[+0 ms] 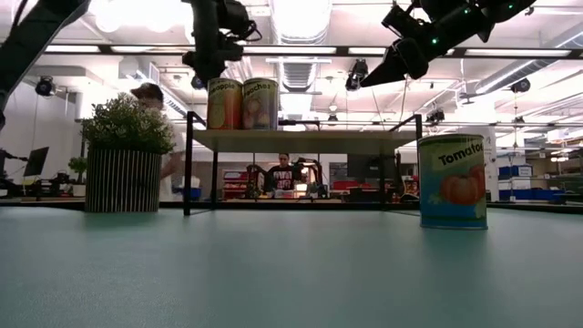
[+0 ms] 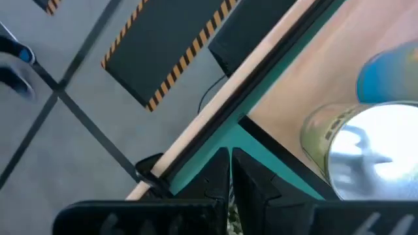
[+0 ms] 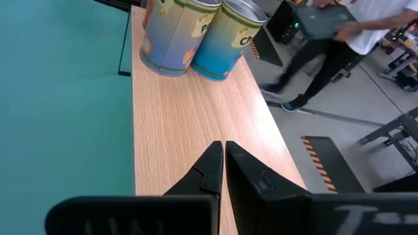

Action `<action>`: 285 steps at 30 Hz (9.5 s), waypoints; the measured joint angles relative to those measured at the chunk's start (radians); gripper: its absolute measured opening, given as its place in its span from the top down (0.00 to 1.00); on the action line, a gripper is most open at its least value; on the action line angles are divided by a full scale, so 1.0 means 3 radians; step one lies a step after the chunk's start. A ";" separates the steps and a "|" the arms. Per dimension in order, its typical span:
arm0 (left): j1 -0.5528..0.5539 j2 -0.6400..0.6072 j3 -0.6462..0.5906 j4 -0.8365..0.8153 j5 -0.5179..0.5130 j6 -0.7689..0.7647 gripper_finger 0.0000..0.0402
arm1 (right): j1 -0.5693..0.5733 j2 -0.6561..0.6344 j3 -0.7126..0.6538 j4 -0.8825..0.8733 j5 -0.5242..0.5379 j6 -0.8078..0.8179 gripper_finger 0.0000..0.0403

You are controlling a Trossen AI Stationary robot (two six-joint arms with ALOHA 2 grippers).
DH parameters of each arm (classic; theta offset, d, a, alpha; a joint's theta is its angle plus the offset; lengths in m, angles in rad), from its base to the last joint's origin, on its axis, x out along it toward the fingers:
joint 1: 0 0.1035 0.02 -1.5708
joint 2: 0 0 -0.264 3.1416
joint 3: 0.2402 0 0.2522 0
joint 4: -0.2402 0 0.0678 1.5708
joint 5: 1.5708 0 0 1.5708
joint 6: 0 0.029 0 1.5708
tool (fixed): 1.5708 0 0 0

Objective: Pick and place cans onto a shelf
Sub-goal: Adjust the big colored fruit cans on the shelf, then put the big canned tomatoes on the shelf aligned with the other big canned cherries

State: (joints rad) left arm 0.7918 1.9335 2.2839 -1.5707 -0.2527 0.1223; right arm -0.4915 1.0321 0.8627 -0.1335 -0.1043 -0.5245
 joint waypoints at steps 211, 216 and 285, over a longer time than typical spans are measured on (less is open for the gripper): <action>-0.3192 -0.3119 -0.4830 0.5299 -0.2104 0.1631 1.00 | -0.0561 0.3113 0.4669 -0.3106 -0.0387 0.0770 0.25; -0.3194 -0.3119 -0.4830 0.5299 -0.2104 0.1631 1.00 | -0.0561 0.3264 0.4855 -0.3191 -0.0384 0.0724 0.25; -0.3194 -0.3119 -0.4831 0.5234 -0.2102 0.1619 1.00 | -0.0543 0.2881 0.3718 -0.2395 -0.0280 0.0384 0.98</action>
State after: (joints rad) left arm -0.1665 0.9977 0.8345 -0.0006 -0.8832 0.6079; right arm -0.6544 1.8965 1.9781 -0.8520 -0.1883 -0.4092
